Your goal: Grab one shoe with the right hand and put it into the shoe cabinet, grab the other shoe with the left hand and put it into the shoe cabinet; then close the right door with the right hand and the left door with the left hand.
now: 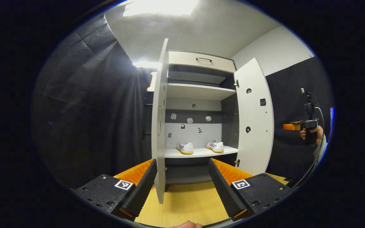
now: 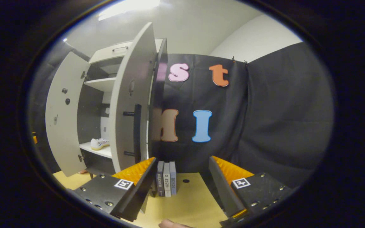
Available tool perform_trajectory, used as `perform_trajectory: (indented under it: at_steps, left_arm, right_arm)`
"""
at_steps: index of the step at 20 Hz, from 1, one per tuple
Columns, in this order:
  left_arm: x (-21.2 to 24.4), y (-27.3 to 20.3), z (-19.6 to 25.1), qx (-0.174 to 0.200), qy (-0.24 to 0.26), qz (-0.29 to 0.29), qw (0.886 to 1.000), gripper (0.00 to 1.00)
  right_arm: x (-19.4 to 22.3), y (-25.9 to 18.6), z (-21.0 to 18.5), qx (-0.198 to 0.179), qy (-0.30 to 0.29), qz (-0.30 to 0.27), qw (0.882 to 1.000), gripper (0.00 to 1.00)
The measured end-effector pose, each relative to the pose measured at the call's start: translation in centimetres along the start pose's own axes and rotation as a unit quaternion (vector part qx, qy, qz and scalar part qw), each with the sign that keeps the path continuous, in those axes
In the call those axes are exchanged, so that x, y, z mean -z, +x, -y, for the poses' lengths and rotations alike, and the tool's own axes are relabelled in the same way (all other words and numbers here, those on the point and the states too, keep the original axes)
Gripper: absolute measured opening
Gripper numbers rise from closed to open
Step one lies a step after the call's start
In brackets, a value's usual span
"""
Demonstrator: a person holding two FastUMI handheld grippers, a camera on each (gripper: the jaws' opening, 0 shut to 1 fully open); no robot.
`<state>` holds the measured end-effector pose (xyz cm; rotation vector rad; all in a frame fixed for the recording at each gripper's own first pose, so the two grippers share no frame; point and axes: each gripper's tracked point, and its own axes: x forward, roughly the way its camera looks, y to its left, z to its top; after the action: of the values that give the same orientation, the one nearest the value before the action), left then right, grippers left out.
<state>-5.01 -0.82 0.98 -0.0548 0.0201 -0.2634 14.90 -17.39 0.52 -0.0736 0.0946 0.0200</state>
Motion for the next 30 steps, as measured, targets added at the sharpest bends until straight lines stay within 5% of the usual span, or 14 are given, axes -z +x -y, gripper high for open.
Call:
perform_trajectory:
  at_steps: [7, 10, 12, 13, 14, 30]
  left_arm:
    - [0.8, -1.5, -1.5, 0.009, 0.008, -0.005, 1.0, 0.98]
    - [1.4, -1.7, -2.1, 0.015, -0.002, -0.01, 1.0, 0.98]
    - [1.8, -1.5, -3.0, 0.009, -0.008, -0.017, 1.0, 0.98]
    - [1.9, -1.6, -3.3, 0.008, -0.009, -0.018, 1.0, 0.97]
    - [2.0, -1.8, -3.6, 0.006, -0.01, -0.018, 1.0, 0.96]
    - [2.7, -1.8, -6.2, -0.019, -0.028, -0.029, 0.999, 0.98]
  right_arm:
    - [0.0, 4.9, -1.4, -0.026, 0.014, -0.04, 0.999, 0.98]
    - [-0.6, 5.2, -4.9, -0.059, 0.022, -0.042, 0.997, 0.98]
    - [-1.1, 4.5, -5.8, -0.044, 0.007, -0.043, 0.998, 0.98]
    - [-1.3, 4.9, -6.0, -0.035, 0.0, -0.036, 0.999, 0.84]
    - [-1.4, 4.8, -6.2, -0.028, -0.004, -0.037, 0.999, 0.83]
    - [-0.7, 5.1, -12.2, -0.036, 0.046, -0.04, 0.997, 0.87]
